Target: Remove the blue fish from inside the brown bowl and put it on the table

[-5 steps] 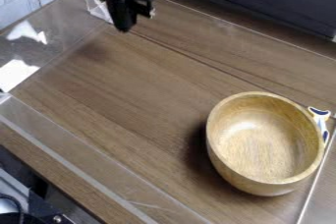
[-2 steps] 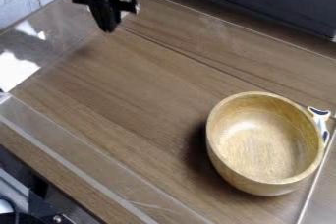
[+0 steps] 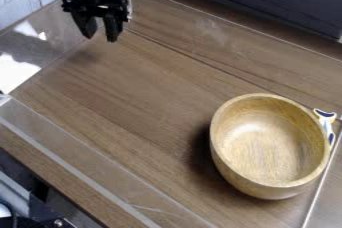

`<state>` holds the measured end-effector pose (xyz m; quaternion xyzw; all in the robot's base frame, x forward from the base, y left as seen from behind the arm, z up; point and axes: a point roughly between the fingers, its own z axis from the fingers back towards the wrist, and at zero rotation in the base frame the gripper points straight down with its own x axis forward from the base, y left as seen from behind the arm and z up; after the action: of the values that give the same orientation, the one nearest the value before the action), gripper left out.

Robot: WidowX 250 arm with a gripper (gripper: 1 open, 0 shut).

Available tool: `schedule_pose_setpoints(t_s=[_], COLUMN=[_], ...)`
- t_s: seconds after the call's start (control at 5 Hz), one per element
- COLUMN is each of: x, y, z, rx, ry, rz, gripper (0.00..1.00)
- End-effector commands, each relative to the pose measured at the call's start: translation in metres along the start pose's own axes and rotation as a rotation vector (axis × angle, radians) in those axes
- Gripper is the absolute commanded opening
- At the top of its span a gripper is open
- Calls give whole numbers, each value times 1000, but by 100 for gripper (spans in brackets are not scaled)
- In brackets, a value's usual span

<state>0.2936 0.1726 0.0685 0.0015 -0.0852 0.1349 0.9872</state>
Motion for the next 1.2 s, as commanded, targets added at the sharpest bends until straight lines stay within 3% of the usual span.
schedule_pose_setpoints(t_s=[0.0,0.4,0.6,0.8,1.0], x=[9,6,3,20,20], y=[7,6,12,31,30], z=[15,2,-16,-27,-23], rx=[26,31,30,12,16], ry=[-56,-30,-18,-37,-35], rz=[16,30,18,21,30], gripper=[100,100,100,100,100])
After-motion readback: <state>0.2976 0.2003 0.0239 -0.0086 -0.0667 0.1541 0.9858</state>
